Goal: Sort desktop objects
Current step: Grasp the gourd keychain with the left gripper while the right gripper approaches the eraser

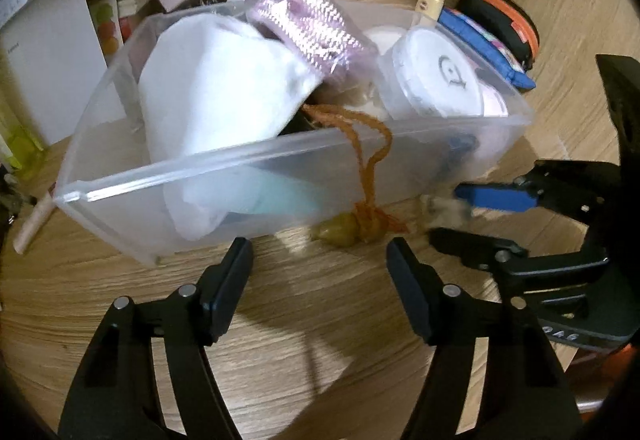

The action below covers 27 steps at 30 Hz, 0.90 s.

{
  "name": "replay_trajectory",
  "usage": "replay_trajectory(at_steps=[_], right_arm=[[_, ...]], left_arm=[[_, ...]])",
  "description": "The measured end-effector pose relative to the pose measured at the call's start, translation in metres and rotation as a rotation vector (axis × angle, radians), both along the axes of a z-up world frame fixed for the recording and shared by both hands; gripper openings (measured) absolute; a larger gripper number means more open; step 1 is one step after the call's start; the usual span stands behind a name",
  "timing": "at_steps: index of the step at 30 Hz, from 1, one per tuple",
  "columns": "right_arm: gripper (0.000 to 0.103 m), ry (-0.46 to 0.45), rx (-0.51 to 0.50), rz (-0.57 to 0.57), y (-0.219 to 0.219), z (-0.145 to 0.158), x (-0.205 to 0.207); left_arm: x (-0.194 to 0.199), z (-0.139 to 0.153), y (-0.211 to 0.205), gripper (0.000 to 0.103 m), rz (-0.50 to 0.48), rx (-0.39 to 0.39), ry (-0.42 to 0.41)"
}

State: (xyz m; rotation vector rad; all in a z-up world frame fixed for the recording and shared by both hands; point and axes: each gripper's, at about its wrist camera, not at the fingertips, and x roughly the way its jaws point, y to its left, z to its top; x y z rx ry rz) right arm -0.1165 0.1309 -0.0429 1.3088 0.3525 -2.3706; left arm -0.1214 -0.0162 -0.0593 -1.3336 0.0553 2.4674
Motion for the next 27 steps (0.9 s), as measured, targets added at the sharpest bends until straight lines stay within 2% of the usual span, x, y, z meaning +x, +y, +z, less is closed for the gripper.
replay_trajectory(at_steps=[8, 12, 15, 17, 22, 27], right_arm=[[0.027, 0.02, 0.002, 0.012, 0.005, -0.001, 0.004], [0.027, 0.017, -0.029, -0.012, 0.023, 0.0, 0.011], [0.027, 0.018, -0.055, -0.03, 0.038, 0.0, 0.015], [0.026, 0.019, -0.075, -0.04, 0.045, 0.001, 0.016], [0.026, 0.024, -0.107, -0.052, 0.05, 0.005, 0.023], [0.025, 0.049, -0.139, -0.071, 0.059, 0.012, 0.028]], left_arm=[[-0.002, -0.002, 0.008, 0.069, 0.026, 0.026, -0.013], [-0.003, -0.004, 0.021, 0.069, 0.082, -0.002, -0.005], [-0.003, -0.004, 0.028, 0.06, 0.146, -0.026, 0.006], [-0.002, -0.005, 0.031, 0.042, 0.176, -0.033, 0.01], [0.005, -0.005, 0.04, 0.042, 0.173, -0.03, 0.009], [0.023, 0.0, 0.04, 0.042, 0.152, 0.015, 0.003]])
